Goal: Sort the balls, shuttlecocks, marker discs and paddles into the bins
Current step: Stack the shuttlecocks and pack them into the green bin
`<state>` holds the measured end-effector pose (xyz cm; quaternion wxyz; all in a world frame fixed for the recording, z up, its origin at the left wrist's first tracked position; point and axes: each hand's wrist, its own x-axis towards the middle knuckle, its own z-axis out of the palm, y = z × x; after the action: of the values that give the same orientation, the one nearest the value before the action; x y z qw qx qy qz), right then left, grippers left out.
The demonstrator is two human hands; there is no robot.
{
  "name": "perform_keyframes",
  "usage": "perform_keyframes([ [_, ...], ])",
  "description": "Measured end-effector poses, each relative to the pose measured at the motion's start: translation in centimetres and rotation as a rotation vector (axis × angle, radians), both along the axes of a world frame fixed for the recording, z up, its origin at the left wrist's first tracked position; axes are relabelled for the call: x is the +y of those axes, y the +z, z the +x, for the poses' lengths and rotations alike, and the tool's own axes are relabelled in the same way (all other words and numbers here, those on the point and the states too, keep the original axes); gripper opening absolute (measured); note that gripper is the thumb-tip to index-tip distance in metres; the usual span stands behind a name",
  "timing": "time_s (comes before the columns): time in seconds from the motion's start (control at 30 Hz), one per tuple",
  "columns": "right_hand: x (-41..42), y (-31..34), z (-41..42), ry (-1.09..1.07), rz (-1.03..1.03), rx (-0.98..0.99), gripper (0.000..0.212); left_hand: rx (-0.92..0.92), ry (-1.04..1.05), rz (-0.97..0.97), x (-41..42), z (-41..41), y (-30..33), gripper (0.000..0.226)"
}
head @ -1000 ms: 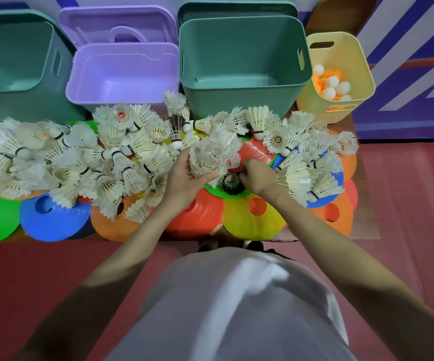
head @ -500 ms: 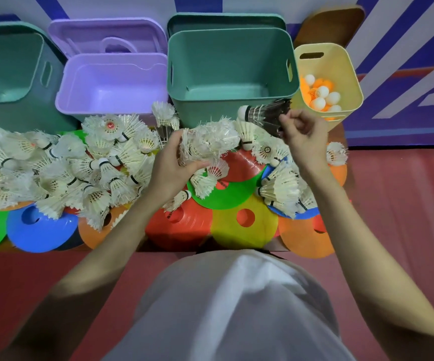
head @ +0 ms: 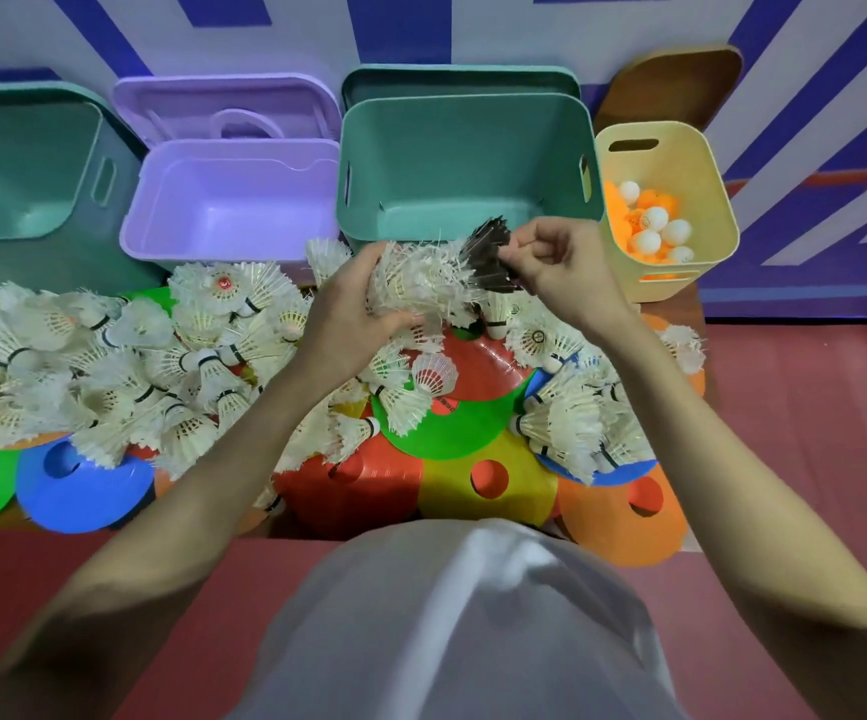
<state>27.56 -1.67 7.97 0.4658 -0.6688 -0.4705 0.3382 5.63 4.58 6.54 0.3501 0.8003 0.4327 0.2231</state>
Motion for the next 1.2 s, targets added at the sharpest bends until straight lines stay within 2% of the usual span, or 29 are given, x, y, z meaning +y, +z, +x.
perform_keyframes([
  [0.17, 1.7, 0.7, 1.4, -0.077, 0.119, 0.035, 0.005, 0.049, 0.003, 0.047, 3.4, 1.8, 1.1, 0.079],
  [0.33, 5.0, 1.7, 3.5, -0.197, 0.088, 0.056, 0.009, 0.116, -0.041, 0.103, 7.7, 4.7, 2.1, 0.078],
  [0.47, 7.7, 1.4, 4.7, -0.161, -0.052, 0.018, 0.026, 0.213, -0.079, 0.096, 11.4, 6.8, 1.4, 0.076],
  [0.63, 10.7, -0.4, 6.3, -0.124, -0.191, 0.161, 0.043, 0.344, -0.13, 0.039, 15.1, 8.7, -0.9, 0.076],
  [0.73, 12.4, -2.3, 7.3, 0.038, -0.306, 0.028, 0.042, 0.451, -0.171, -0.021, 16.8, 9.8, -2.8, 0.071],
  [0.83, 14.5, -4.9, 8.5, 0.215, -0.424, -0.11, 0.039, 0.58, -0.231, -0.107, 18.4, 10.7, -4.7, 0.077],
  [1.0, 17.6, -8.6, 9.6, 0.433, -0.605, -0.255, 0.047, 0.726, -0.369, -0.224, 20.5, 11.5, -7.2, 0.09],
  [1.2, 19.3, -11.0, 9.0, 0.625, -0.848, -0.364, 0.049, 0.909, -0.501, -0.266, 21.8, 12.9, -9.6, 0.083],
])
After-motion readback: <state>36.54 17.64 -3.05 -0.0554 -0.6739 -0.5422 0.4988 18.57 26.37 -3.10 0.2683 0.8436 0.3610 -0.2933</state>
